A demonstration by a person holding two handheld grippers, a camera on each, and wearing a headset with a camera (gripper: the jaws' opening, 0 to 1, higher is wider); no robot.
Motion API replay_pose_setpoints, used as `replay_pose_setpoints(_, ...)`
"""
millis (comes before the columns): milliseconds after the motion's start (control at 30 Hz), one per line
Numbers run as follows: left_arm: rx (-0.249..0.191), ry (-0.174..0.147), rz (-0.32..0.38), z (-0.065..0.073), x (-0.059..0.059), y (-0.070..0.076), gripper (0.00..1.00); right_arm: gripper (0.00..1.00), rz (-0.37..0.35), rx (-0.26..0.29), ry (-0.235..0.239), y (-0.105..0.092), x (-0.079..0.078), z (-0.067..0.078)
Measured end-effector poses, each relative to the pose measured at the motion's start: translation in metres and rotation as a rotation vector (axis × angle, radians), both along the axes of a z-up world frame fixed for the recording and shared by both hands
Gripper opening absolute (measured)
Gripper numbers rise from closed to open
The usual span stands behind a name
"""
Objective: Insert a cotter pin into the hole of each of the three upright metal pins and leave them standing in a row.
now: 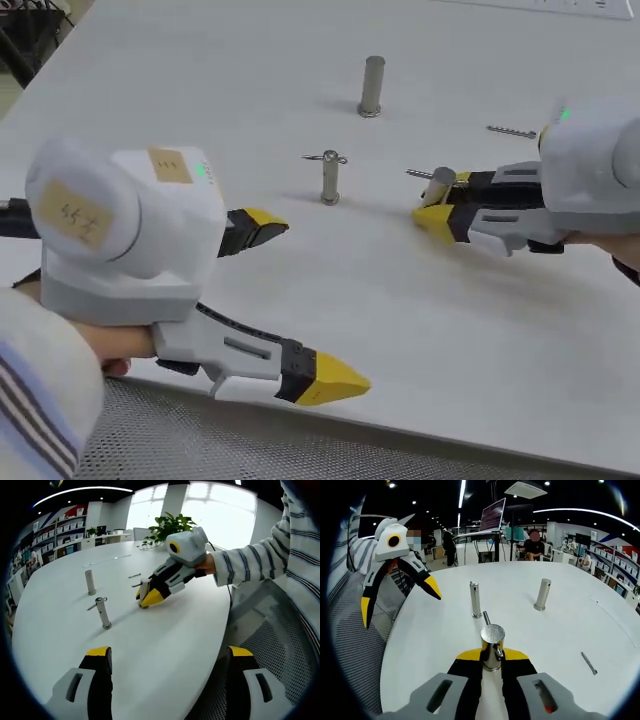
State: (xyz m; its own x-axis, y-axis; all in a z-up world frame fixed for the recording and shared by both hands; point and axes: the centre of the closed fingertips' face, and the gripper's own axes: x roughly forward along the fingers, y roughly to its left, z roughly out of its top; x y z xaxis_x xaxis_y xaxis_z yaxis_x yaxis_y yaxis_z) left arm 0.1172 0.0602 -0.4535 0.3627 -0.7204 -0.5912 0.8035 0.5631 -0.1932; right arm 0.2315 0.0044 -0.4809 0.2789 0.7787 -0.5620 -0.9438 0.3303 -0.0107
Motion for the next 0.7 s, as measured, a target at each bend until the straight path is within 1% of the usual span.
replay_pose_setpoints(100,0.0,-0.002,-0.002,0.0,0.0,0.0,0.94,0.09,0.001,0.001,-0.01,0.0,0.001,0.0)
replay_pose_setpoints(167,0.001,0.0,-0.003,0.0,-0.001,0.0,0.93,0.09,0.001,0.003,-0.008,0.0,0.001,0.0)
replay_pose_setpoints(333,0.011,0.002,0.001,0.0,0.0,0.001,0.93,0.09,0.005,-0.005,-0.02,0.0,0.002,0.0)
replay_pose_setpoints(400,0.007,0.002,0.006,0.0,0.0,0.002,0.93,0.1,0.003,-0.009,-0.025,-0.001,0.001,0.0)
replay_pose_setpoints(433,0.006,0.002,0.008,0.001,0.0,0.002,0.93,0.12,-0.002,-0.01,-0.028,-0.001,0.001,0.001)
replay_pose_setpoints(500,0.004,0.001,0.011,0.002,0.0,0.002,0.93,0.2,-0.019,0.002,-0.033,-0.002,0.002,0.007)
replay_pose_setpoints(567,0.003,-0.003,0.016,0.003,0.001,0.003,0.93,0.3,-0.041,0.011,-0.018,-0.004,0.001,0.013)
replay_pose_setpoints(667,-0.001,-0.013,0.03,0.006,0.004,0.004,0.91,0.4,-0.067,0.01,-0.019,-0.01,-0.002,0.022)
replay_pose_setpoints(700,-0.008,-0.017,0.032,0.008,0.005,0.004,0.9,0.42,-0.081,0.013,-0.009,-0.013,-0.005,0.026)
